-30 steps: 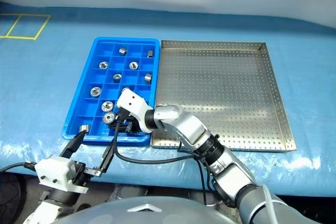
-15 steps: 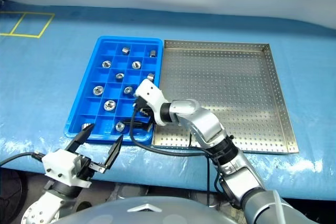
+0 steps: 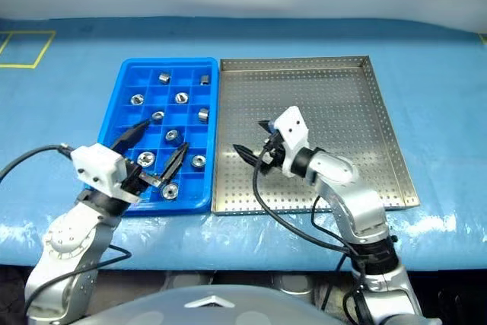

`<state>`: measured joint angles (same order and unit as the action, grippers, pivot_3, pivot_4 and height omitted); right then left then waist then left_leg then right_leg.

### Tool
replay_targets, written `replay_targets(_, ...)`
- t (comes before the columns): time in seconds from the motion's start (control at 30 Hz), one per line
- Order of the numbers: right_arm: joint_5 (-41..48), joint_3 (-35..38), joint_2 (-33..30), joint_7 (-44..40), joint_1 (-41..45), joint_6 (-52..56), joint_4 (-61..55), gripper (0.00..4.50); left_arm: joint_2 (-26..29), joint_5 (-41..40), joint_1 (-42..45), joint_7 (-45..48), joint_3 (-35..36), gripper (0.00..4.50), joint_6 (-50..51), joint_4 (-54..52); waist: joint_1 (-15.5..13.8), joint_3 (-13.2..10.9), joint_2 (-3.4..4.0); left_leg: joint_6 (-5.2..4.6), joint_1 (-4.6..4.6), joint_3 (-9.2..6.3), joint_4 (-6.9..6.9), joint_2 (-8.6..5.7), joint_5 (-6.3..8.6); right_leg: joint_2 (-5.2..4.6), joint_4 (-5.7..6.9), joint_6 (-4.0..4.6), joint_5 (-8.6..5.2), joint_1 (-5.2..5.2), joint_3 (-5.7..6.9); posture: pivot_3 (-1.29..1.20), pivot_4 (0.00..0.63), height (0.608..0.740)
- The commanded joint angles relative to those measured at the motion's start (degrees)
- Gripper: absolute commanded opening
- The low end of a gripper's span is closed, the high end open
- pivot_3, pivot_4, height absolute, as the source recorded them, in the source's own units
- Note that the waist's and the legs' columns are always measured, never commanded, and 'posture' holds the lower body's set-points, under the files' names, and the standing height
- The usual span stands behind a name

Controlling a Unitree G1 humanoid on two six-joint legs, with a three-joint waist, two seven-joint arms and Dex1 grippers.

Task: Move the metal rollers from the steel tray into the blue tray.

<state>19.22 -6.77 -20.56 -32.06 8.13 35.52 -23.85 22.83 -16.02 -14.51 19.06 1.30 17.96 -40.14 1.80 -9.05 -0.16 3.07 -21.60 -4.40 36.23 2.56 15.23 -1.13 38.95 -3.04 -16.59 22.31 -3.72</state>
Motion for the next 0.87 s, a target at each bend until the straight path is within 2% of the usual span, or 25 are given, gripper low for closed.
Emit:
replay_targets(0.03,0.4,1.2,-1.5,-0.7,-2.0,-2.5,-3.9,4.47,1.1,0.7,2.8,0.6,-0.9,4.5,3.4,1.0,0.8,0.0,0.01,0.0,0.0,0.0,-0.01,0.01,0.0,0.01,0.0,0.0,0.0,0.0,-0.01,-0.03,0.15,0.74)
replay_targets(0.17,1.2,1.5,-2.9,-1.5,-4.1,-2.5,-5.4,4.47,2.9,2.6,4.3,2.1,-1.9,4.5,3.4,3.7,1.9,0.0,0.02,0.0,0.01,-0.01,-0.01,0.01,0.0,0.01,0.02,0.0,0.0,0.0,-0.01,-0.06,0.15,0.74)
replay_targets(0.27,1.6,1.7,-2.9,-1.2,-4.4,-2.4,-5.7,4.47,2.4,1.2,3.7,3.4,-1.0,4.5,2.6,4.4,2.3,0.0,0.02,0.0,0.01,0.01,0.02,0.01,0.0,0.01,0.03,-0.01,0.01,-0.01,-0.04,-0.07,0.15,0.74)
replay_targets(0.87,1.3,0.1,-1.8,-0.2,-2.7,-1.3,-4.4,4.47,1.5,2.0,-0.7,3.7,0.0,4.5,1.3,3.2,2.0,0.0,0.01,0.0,0.01,0.0,0.1,0.0,0.0,0.0,0.05,-0.03,0.02,-0.05,-0.05,-0.03,0.15,0.74)
